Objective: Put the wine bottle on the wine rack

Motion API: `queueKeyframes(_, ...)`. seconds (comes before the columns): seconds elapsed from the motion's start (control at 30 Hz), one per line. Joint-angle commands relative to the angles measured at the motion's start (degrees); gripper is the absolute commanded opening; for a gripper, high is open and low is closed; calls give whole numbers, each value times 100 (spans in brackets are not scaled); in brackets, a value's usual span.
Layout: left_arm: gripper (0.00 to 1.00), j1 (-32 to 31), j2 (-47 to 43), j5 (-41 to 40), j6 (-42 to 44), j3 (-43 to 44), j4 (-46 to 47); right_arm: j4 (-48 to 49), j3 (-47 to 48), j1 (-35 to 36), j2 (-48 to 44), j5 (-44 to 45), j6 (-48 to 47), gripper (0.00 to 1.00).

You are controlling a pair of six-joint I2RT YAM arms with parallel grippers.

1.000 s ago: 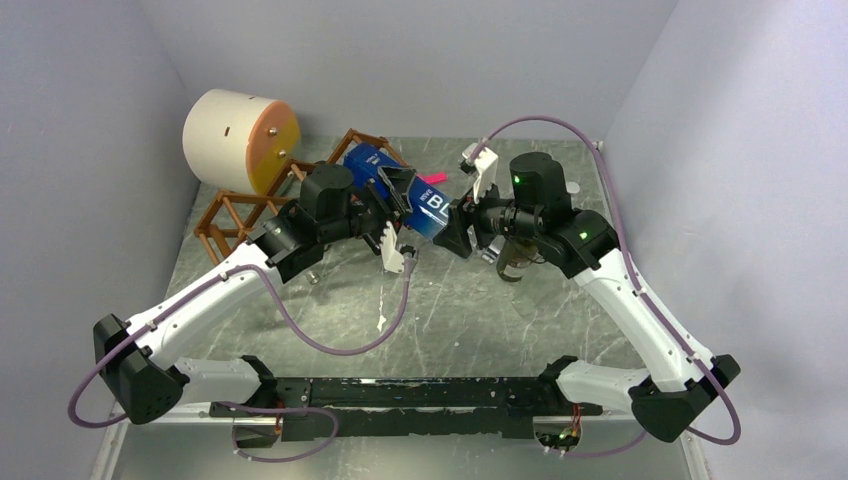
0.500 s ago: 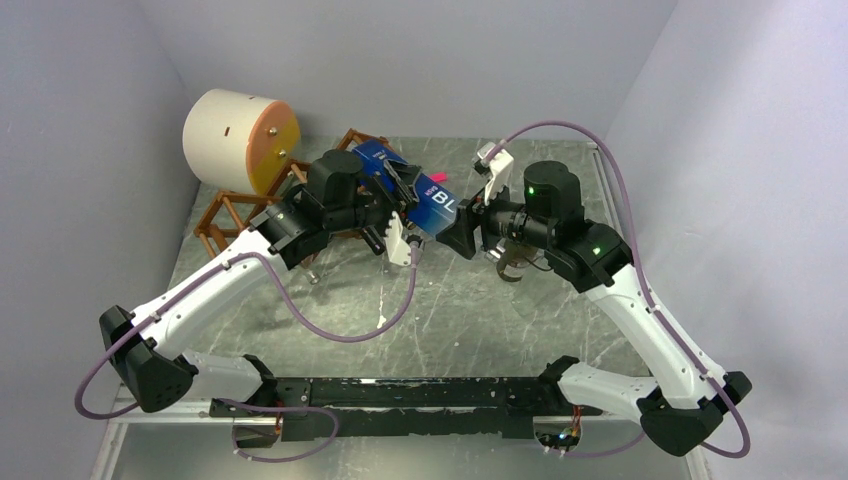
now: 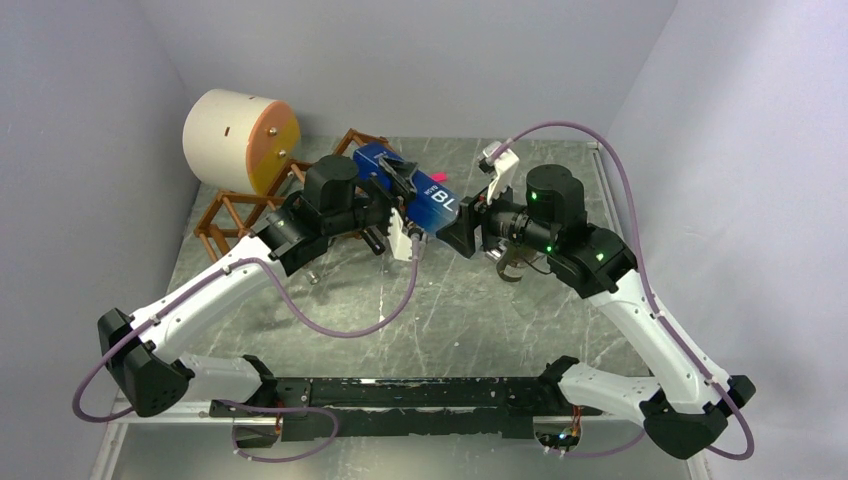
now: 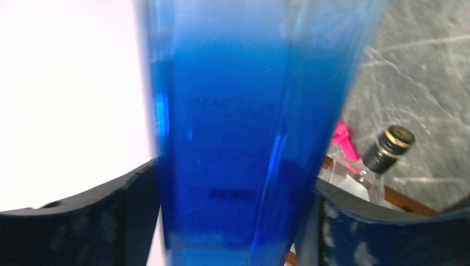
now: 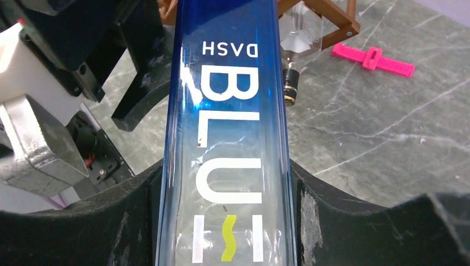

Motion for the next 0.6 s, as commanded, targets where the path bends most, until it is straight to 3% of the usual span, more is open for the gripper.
queueKeyframes(0.0, 88, -17, -365, -155, -908, -201, 1583, 835, 105, -39, -183, 788, 152, 0)
queueKeyframes(0.1, 95, -23, -384, -183, -1001, -288, 1676, 824, 170, -34, -197, 1017, 229, 0)
queueKeyframes(0.27, 97, -16, -431, -128, -1479, -144, 1383, 1026, 64, -38, -317, 1371, 394, 0)
queueKeyframes(0.4, 96, -18, -557, -56, -2400, -35, 1226, 1231, -59, -39, -381, 1605, 485, 0)
queueKeyframes(0.57, 93, -25, -1074, -493, -3824, -713, 2038, 1382, -172, -36, -388, 1571, 479, 0)
